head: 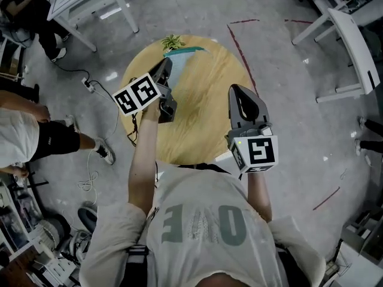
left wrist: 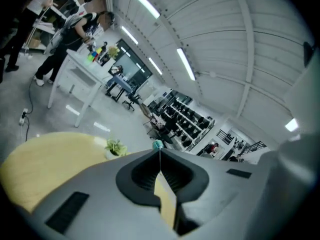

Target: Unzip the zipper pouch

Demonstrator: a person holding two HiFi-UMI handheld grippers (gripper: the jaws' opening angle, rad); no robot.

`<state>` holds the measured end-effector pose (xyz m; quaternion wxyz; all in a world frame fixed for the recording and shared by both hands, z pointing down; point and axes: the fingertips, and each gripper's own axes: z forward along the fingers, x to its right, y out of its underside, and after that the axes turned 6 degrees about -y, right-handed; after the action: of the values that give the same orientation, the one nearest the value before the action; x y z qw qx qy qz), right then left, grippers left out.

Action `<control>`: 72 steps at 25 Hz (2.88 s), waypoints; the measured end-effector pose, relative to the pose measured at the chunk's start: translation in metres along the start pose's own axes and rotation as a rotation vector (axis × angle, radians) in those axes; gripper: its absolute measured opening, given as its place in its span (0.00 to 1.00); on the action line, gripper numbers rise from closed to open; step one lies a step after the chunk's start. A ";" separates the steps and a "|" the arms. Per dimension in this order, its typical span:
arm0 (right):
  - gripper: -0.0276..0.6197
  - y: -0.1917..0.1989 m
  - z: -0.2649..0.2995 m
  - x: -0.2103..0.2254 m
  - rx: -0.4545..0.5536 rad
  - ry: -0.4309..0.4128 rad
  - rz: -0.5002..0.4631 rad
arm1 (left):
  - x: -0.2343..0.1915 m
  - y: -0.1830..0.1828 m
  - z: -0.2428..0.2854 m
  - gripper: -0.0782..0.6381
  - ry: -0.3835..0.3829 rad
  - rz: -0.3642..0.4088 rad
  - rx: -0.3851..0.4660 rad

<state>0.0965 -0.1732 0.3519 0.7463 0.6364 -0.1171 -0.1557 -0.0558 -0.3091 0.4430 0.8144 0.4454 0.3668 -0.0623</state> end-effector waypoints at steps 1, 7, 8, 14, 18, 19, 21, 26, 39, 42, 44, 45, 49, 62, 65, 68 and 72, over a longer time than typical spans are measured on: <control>0.09 -0.005 0.001 -0.001 0.018 -0.011 -0.008 | 0.009 -0.012 -0.006 0.15 0.010 0.030 0.034; 0.09 -0.041 0.010 -0.006 0.113 -0.061 -0.030 | 0.067 -0.088 -0.053 0.15 0.055 0.268 0.258; 0.09 -0.048 0.012 -0.009 0.130 -0.070 -0.033 | 0.077 -0.099 -0.062 0.15 0.057 0.318 0.296; 0.09 -0.087 0.014 -0.022 0.224 -0.143 -0.040 | 0.131 -0.128 -0.116 0.15 0.013 0.625 0.492; 0.09 -0.104 0.015 -0.031 0.283 -0.188 -0.038 | 0.150 -0.124 -0.141 0.15 -0.034 0.769 0.562; 0.09 -0.106 0.015 -0.034 0.286 -0.199 -0.037 | 0.155 -0.120 -0.145 0.15 -0.031 0.803 0.572; 0.09 -0.109 0.015 -0.040 0.287 -0.225 -0.015 | 0.161 -0.112 -0.152 0.15 -0.022 0.874 0.591; 0.09 -0.098 0.006 -0.053 0.298 -0.285 0.117 | 0.167 -0.083 -0.172 0.15 -0.006 0.935 0.640; 0.09 -0.094 -0.001 -0.063 0.278 -0.287 0.152 | 0.161 -0.063 -0.186 0.15 -0.017 0.921 0.617; 0.09 -0.094 0.001 -0.066 0.282 -0.290 0.154 | 0.159 -0.061 -0.186 0.15 -0.013 0.927 0.611; 0.09 -0.099 0.002 -0.070 0.301 -0.308 0.152 | 0.156 -0.059 -0.187 0.15 -0.007 0.931 0.606; 0.09 -0.103 0.002 -0.073 0.315 -0.329 0.154 | 0.155 -0.057 -0.187 0.15 -0.003 0.932 0.604; 0.09 -0.126 0.007 -0.083 0.362 -0.457 0.278 | 0.153 -0.049 -0.189 0.15 0.011 0.951 0.590; 0.30 -0.128 0.036 -0.118 0.227 -0.795 0.735 | 0.144 -0.035 -0.193 0.15 -0.019 1.134 0.527; 0.30 -0.127 0.039 -0.127 0.215 -0.827 0.805 | 0.139 -0.033 -0.193 0.15 -0.023 1.158 0.521; 0.30 -0.128 0.039 -0.131 0.221 -0.849 0.854 | 0.136 -0.033 -0.193 0.15 -0.028 1.167 0.518; 0.24 -0.122 0.041 -0.130 0.220 -0.812 0.873 | 0.132 -0.031 -0.194 0.15 -0.032 1.174 0.511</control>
<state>-0.0491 -0.1789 0.2410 0.5667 0.4926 -0.6583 -0.0527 -0.0786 -0.1484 0.2717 0.5865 0.7512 0.0233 0.3020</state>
